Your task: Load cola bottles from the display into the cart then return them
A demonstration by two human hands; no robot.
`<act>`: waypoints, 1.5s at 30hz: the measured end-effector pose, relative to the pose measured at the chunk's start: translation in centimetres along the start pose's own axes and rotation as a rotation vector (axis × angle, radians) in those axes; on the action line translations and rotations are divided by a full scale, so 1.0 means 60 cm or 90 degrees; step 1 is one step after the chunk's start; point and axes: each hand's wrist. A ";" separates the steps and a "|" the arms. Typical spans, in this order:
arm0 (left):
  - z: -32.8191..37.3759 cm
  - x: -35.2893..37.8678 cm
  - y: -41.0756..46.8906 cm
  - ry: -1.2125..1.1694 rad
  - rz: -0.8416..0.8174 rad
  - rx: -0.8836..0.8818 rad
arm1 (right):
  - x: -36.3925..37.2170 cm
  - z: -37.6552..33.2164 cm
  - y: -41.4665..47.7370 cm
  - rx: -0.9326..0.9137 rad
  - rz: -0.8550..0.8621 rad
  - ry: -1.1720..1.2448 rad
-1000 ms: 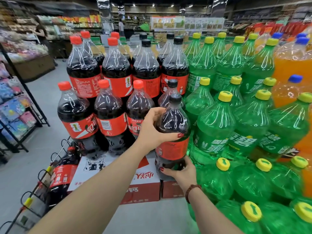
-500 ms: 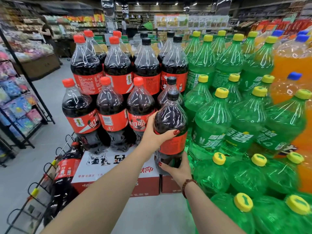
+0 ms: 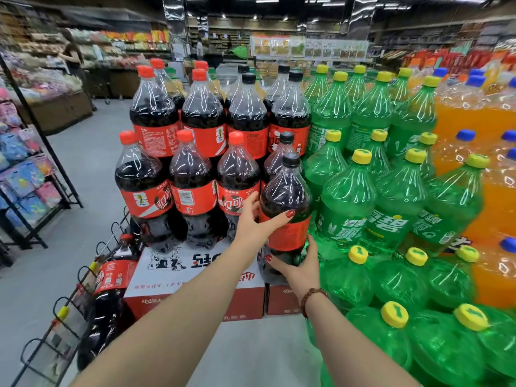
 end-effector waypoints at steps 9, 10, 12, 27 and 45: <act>-0.046 -0.069 -0.062 0.059 0.012 0.011 | -0.011 -0.054 -0.070 -0.035 0.037 -0.059; -0.053 -0.075 -0.072 0.064 0.008 0.011 | -0.011 -0.061 -0.081 -0.038 0.053 -0.062; -0.067 -0.081 -0.093 0.063 -0.002 0.010 | -0.015 -0.071 -0.100 -0.042 0.076 -0.069; -0.015 0.028 -0.232 -0.067 -0.247 0.136 | -0.169 -0.257 -0.278 -0.185 0.240 -0.205; -0.021 0.500 -0.586 -0.154 -0.563 0.114 | -0.644 -0.282 -0.640 -0.134 0.574 -0.264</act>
Point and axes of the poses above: each hand's wrist, its own y-axis towards the middle knuckle, its own x-axis out of the palm, z = x × y, and after that the axes turned 9 degrees about -x, right-handed
